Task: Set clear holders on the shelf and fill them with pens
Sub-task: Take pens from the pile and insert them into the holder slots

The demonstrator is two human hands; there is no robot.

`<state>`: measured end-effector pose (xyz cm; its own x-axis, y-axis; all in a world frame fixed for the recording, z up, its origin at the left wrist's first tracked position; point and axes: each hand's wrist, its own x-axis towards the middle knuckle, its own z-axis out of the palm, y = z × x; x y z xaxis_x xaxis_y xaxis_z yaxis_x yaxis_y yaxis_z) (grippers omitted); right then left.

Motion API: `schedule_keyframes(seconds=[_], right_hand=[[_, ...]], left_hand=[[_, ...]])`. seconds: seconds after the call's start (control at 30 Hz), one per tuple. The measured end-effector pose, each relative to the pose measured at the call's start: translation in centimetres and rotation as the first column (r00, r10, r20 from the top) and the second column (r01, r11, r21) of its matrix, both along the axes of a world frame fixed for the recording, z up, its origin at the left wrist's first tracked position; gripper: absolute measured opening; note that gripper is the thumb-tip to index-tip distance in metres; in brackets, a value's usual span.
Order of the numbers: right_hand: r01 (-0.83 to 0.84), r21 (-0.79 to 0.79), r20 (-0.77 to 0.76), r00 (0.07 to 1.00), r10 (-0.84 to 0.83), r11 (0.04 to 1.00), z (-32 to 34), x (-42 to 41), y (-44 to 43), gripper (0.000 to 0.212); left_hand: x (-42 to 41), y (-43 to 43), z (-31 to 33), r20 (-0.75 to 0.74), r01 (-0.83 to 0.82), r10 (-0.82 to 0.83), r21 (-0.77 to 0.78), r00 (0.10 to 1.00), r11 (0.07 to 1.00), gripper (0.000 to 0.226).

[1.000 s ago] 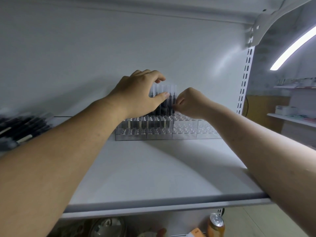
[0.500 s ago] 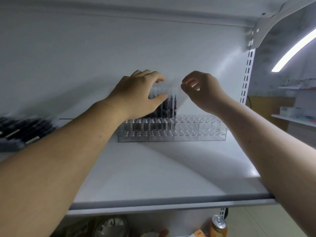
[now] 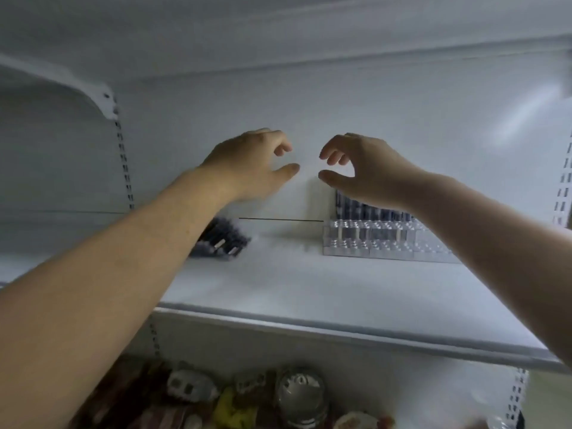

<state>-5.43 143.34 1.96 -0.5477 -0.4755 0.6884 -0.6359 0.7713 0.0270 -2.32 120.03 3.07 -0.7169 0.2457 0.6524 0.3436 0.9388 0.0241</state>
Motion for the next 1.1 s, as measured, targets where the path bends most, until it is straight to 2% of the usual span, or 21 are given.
schedule_keyframes(seconds=[0.13, 0.27, 0.4, 0.57, 0.77, 0.9, 1.1], right_hand=[[-0.055, 0.055, 0.021, 0.998, 0.054, 0.997, -0.5, -0.6, -6.8, 0.034], [-0.067, 0.080, 0.026, 0.998, 0.065, 0.995, -2.2, -1.8, -11.6, 0.030], [-0.055, 0.132, 0.088, 0.995, 0.043, 0.990, -4.2, -2.5, -11.4, 0.029], [-0.064, 0.013, 0.137, 0.989, 0.062, 0.998, -4.7, -2.6, -8.3, 0.023], [-0.060, -0.070, 0.167, 0.983, 0.071, 0.996, -4.5, -3.0, -7.3, 0.016], [-0.080, -0.116, 0.194, 0.976, 0.102, 0.990, -4.4, -2.8, -7.2, 0.013], [-0.081, -0.176, 0.217, 0.969, 0.119, 0.981, -4.2, -2.7, -6.9, 0.012]], left_hand=[[0.4, -5.4, -1.9, 0.182, -0.132, 0.121, 0.049, 0.976, 0.990, 0.047], [-0.8, -8.0, -4.8, 0.342, -0.249, 0.232, 0.006, 0.911, 0.968, 0.050], [-1.7, -8.0, -6.5, 0.427, -0.271, 0.252, -0.016, 0.868, 0.962, 0.044], [-2.0, -6.6, -6.7, 0.509, -0.294, 0.301, -0.097, 0.807, 0.951, 0.035], [-2.2, -4.5, -6.1, 0.573, -0.348, 0.383, -0.175, 0.725, 0.921, 0.026], [-2.4, -3.4, -6.0, 0.546, -0.380, 0.462, -0.264, 0.699, 0.887, 0.019], [-2.6, -2.3, -6.4, 0.514, -0.323, 0.538, -0.451, 0.668, 0.832, 0.017]])
